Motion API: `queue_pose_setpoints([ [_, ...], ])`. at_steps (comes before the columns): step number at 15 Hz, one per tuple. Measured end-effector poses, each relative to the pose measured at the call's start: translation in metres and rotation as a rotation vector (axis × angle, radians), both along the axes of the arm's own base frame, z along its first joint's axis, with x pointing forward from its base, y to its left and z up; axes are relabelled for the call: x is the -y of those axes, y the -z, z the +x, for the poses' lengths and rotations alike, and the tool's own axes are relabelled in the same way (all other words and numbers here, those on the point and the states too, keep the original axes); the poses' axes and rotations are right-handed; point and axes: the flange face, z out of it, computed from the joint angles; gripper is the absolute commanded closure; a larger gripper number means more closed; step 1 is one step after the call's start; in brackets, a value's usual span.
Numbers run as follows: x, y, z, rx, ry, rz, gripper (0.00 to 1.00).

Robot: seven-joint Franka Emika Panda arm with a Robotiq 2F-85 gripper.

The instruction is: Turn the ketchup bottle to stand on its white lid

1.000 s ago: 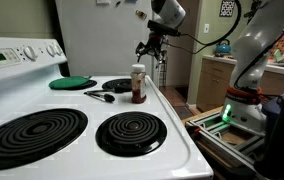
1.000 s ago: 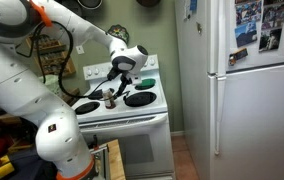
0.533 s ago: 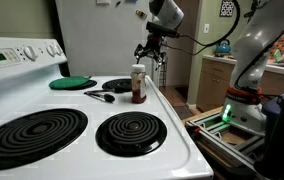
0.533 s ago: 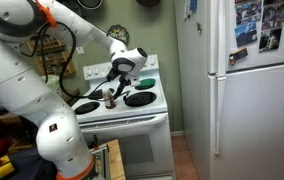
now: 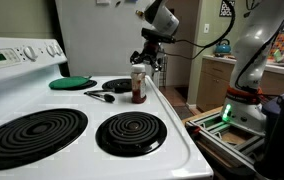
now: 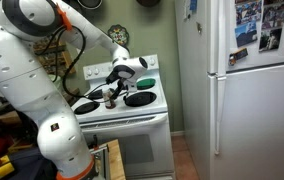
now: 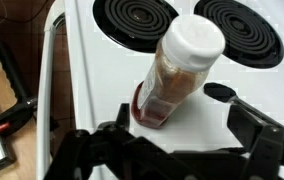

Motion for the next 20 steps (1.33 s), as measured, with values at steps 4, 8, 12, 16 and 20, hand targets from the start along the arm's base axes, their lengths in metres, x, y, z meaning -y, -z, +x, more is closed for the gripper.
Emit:
queue_pose_setpoints([
  [4, -0.007, 0.019, 0.0, -0.081, 0.035, 0.023, 0.0],
  [8, -0.017, 0.034, -0.003, -0.138, 0.039, 0.031, 0.0],
  [12, -0.028, 0.048, -0.005, -0.181, 0.028, 0.033, 0.3],
  [16, -0.036, 0.057, -0.006, -0.207, 0.02, 0.036, 0.06],
  [20, -0.037, 0.063, -0.005, -0.234, 0.031, 0.04, 0.1],
])
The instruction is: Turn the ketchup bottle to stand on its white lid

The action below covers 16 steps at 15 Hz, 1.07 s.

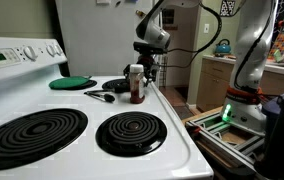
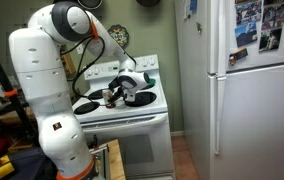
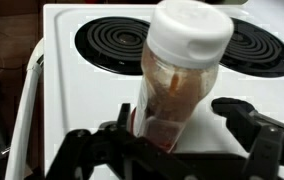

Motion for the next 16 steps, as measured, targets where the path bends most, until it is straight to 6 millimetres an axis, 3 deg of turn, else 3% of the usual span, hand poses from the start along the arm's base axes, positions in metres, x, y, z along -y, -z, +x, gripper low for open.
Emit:
queue_pose_setpoints([
  [1, 0.0, 0.001, 0.0, -0.01, 0.005, 0.003, 0.25],
  [8, -0.006, 0.011, 0.001, -0.051, 0.034, 0.009, 0.77],
  [11, -0.01, 0.006, 0.004, -0.015, 0.04, 0.008, 0.82],
  [16, -0.016, -0.012, 0.004, 0.083, 0.031, -0.043, 0.82],
])
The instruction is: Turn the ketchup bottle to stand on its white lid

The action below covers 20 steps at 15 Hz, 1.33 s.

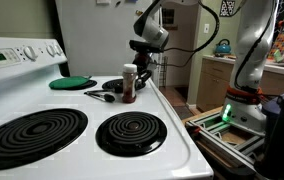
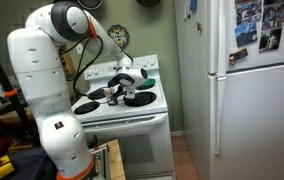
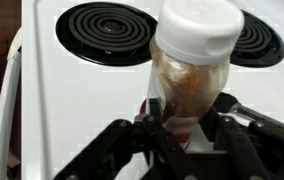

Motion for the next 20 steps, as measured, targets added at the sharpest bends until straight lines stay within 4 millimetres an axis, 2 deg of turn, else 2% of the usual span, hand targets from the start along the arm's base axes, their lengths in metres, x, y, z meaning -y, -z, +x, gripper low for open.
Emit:
queue_pose_setpoints([
  [10, -0.015, -0.054, -0.021, 0.254, -0.102, -0.282, 0.82],
  [20, -0.03, -0.081, -0.037, 0.473, -0.085, -0.437, 0.82],
])
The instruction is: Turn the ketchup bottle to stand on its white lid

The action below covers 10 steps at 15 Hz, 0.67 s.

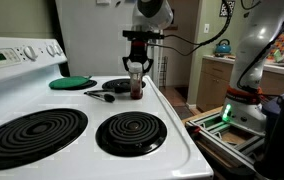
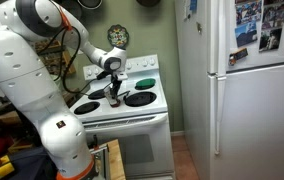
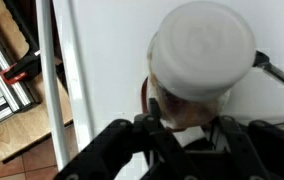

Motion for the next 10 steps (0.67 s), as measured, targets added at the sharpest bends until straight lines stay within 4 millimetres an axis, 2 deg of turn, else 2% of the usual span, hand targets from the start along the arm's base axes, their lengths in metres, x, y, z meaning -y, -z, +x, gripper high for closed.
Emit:
queue_pose_setpoints([
  [10, -0.01, -0.009, -0.0093, 0.082, 0.023, -0.061, 0.82],
])
